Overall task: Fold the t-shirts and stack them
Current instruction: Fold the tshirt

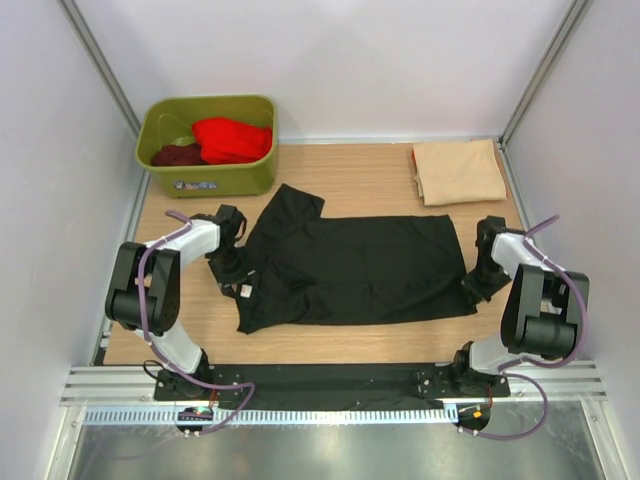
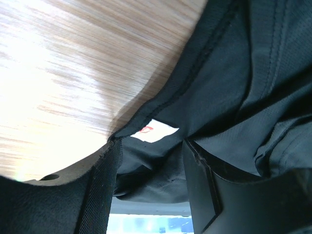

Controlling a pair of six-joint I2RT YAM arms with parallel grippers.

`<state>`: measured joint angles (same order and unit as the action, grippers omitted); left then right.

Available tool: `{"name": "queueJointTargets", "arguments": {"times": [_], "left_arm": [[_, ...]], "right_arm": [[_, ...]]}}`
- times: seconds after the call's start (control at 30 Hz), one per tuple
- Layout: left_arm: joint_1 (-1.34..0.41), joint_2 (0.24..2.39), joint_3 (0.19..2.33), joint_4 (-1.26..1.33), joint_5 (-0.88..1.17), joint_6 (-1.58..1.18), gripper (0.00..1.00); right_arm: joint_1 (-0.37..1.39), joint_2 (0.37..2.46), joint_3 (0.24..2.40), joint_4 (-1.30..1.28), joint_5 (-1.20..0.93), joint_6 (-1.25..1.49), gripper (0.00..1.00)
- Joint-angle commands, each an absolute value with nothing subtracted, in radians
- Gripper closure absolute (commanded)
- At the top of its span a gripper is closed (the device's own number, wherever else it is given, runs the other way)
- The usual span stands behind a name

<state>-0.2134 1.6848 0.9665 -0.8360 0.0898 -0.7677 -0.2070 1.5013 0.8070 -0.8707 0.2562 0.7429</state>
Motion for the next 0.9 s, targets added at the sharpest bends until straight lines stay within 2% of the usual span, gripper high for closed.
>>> {"name": "queueJointTargets", "arguments": {"times": [0.0, 0.1, 0.23, 0.4, 0.63, 0.87], "left_arm": [[-0.202, 1.715, 0.930, -0.838, -0.021, -0.775, 0.44], [-0.202, 1.712, 0.923, -0.842, -0.044, -0.788, 0.43], [-0.202, 1.684, 0.953, -0.845, -0.006, -0.792, 0.43], [-0.204, 1.643, 1.069, -0.897, 0.040, -0.758, 0.41], [-0.207, 1.620, 1.143, -0.855, 0.136, -0.739, 0.40], [-0.209, 1.721, 1.144, -0.801, 0.146, -0.703, 0.40]], "right_arm": [[-0.221, 1.413, 0.773, -0.850, 0.328, 0.779, 0.99], [-0.221, 1.365, 0.756, -0.845, 0.319, 0.782, 0.98], [-0.225, 1.358, 0.756, -0.853, 0.299, 0.762, 0.80], [-0.224, 1.356, 0.914, -0.971, 0.293, 0.788, 0.68], [-0.224, 1.390, 0.968, -0.965, 0.108, 0.807, 0.65], [-0.221, 1.388, 0.894, -0.937, 0.101, 0.865, 0.67]]}}
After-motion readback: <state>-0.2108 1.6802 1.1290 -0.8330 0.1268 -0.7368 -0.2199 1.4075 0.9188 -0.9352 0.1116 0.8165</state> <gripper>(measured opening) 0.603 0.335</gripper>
